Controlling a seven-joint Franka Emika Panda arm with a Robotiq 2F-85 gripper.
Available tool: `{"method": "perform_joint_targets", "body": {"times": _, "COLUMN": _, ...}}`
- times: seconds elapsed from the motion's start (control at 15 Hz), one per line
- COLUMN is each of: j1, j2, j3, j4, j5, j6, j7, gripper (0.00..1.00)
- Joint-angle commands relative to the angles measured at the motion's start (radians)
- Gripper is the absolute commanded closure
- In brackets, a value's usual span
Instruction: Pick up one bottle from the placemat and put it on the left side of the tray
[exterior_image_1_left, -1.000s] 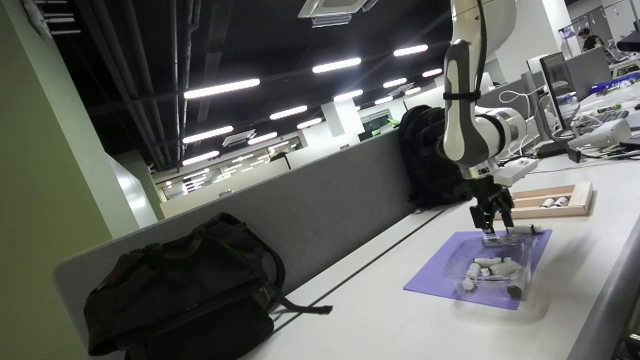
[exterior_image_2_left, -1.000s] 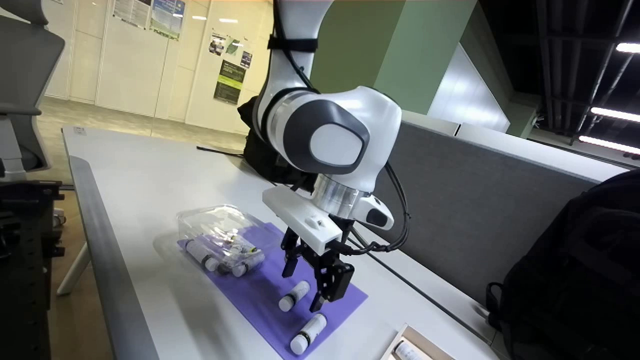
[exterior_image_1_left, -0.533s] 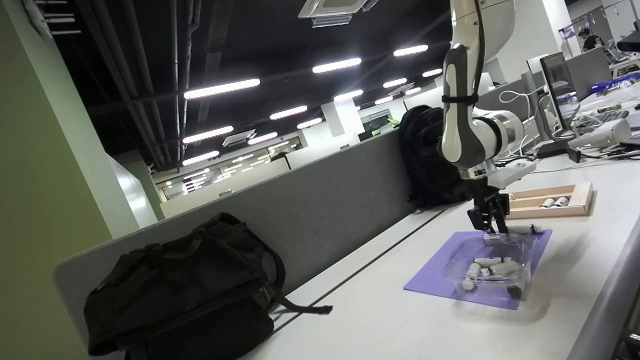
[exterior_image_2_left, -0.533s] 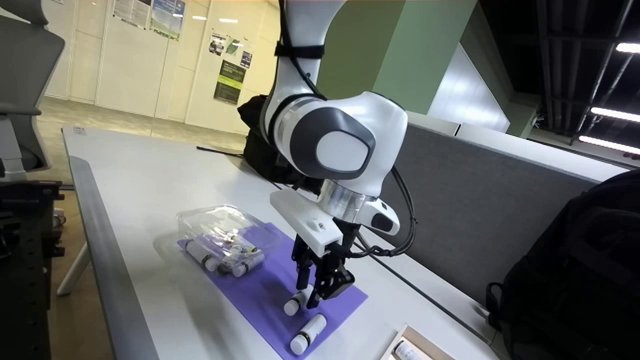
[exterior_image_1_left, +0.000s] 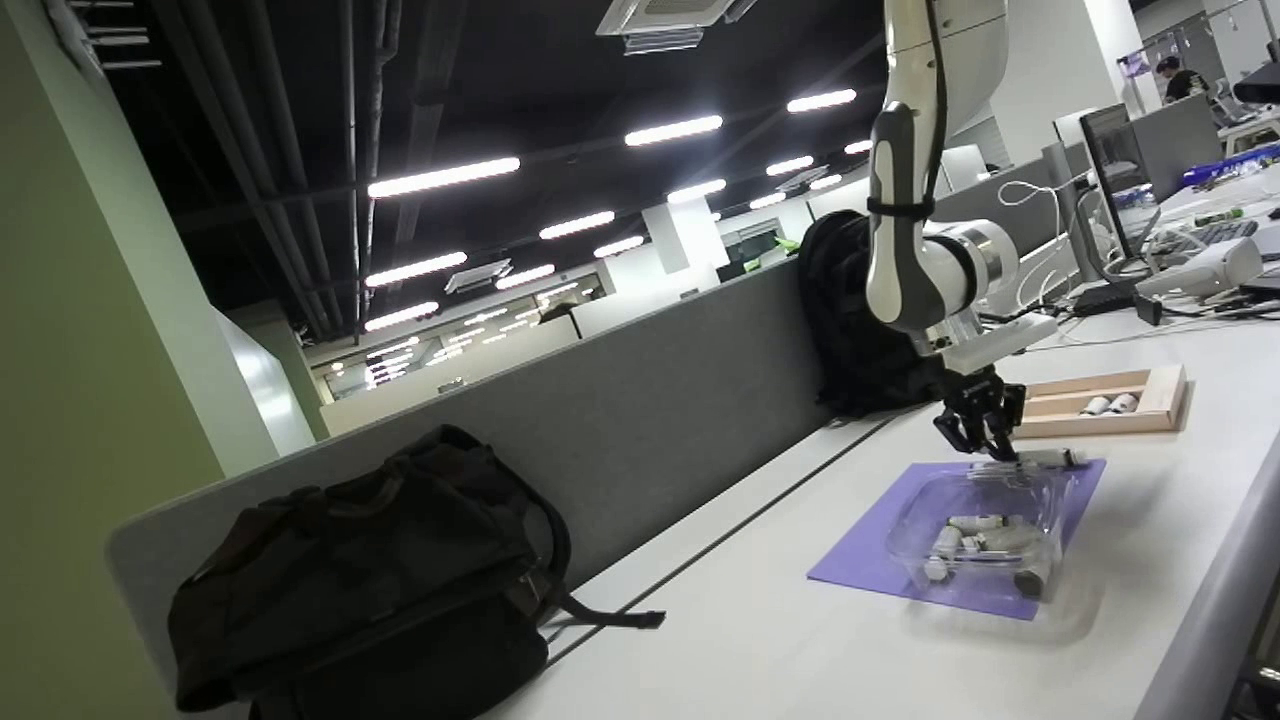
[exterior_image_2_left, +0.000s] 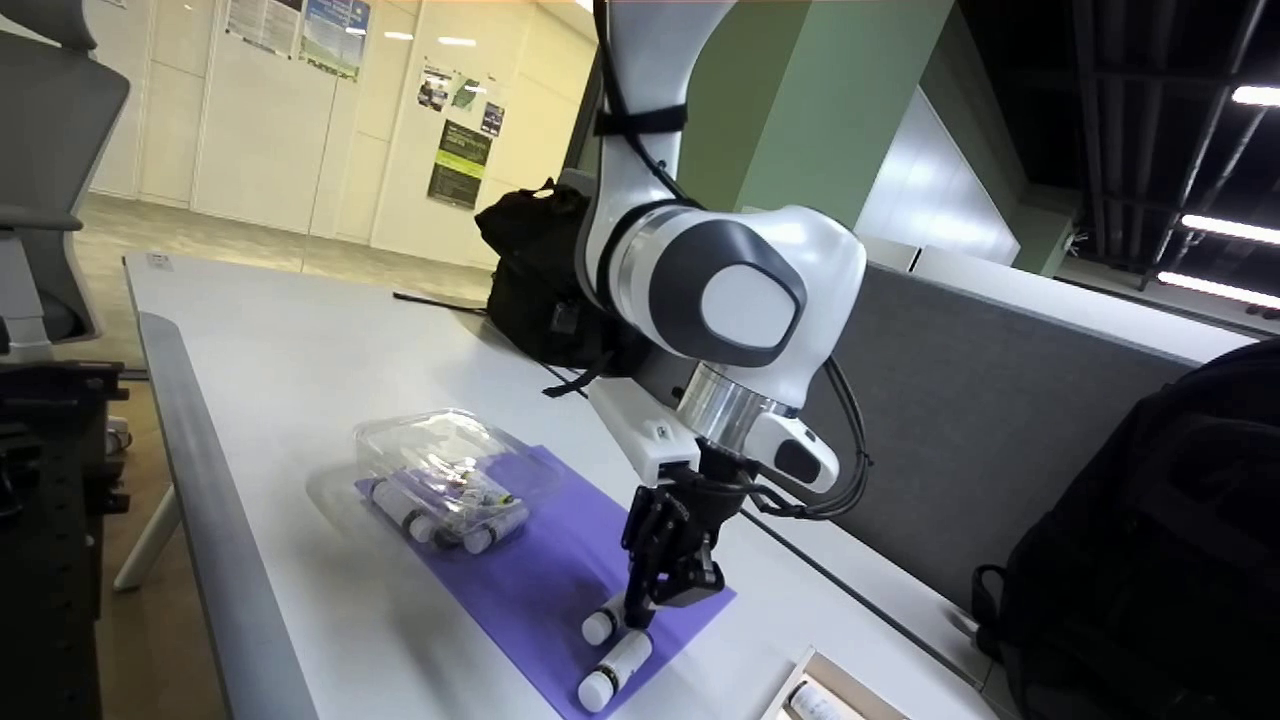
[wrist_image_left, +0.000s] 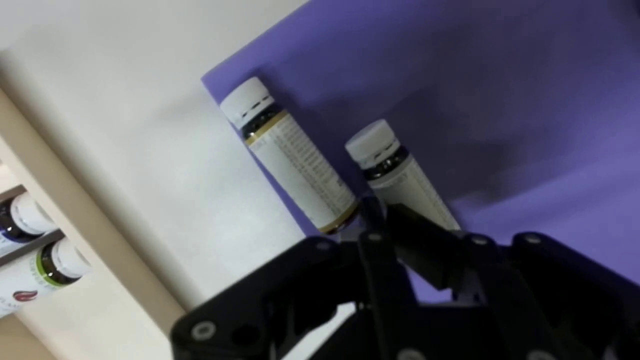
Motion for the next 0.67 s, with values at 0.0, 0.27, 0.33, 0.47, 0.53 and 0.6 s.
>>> {"method": "perform_joint_targets", "body": {"times": 0.0, "j1": -0.036, "j2": 0.009, "j3": 0.034, "j4": 0.043, "j5": 0.047, "j6": -0.100, "j7": 0.026, "gripper": 0.56}}
{"method": "perform_joint_targets", "body": {"times": 0.27, "j1": -0.056, "j2": -0.004, "j3": 0.054, "j4": 0.054, "j5": 0.093, "j6": -0.173, "j7": 0.010, "gripper": 0.28}}
{"method": "perform_joint_targets", "body": {"times": 0.33, "j1": -0.057, "j2": -0.001, "j3": 0.056, "j4": 0.057, "j5": 0.100, "j6": -0.181, "j7": 0.009, "gripper": 0.20}}
{"method": "perform_joint_targets", "body": {"times": 0.47, "j1": -0.061, "j2": 0.007, "j3": 0.062, "j4": 0.060, "j5": 0.110, "j6": -0.180, "j7": 0.000, "gripper": 0.08}}
{"method": "perform_joint_targets", "body": {"times": 0.53, "j1": -0.063, "j2": 0.011, "j3": 0.066, "j4": 0.060, "j5": 0.117, "j6": -0.176, "j7": -0.007, "gripper": 0.02}}
{"method": "perform_joint_targets", "body": {"times": 0.6, "j1": -0.066, "j2": 0.018, "j3": 0.073, "j4": 0.059, "j5": 0.122, "j6": -0.167, "j7": -0.013, "gripper": 0.00}}
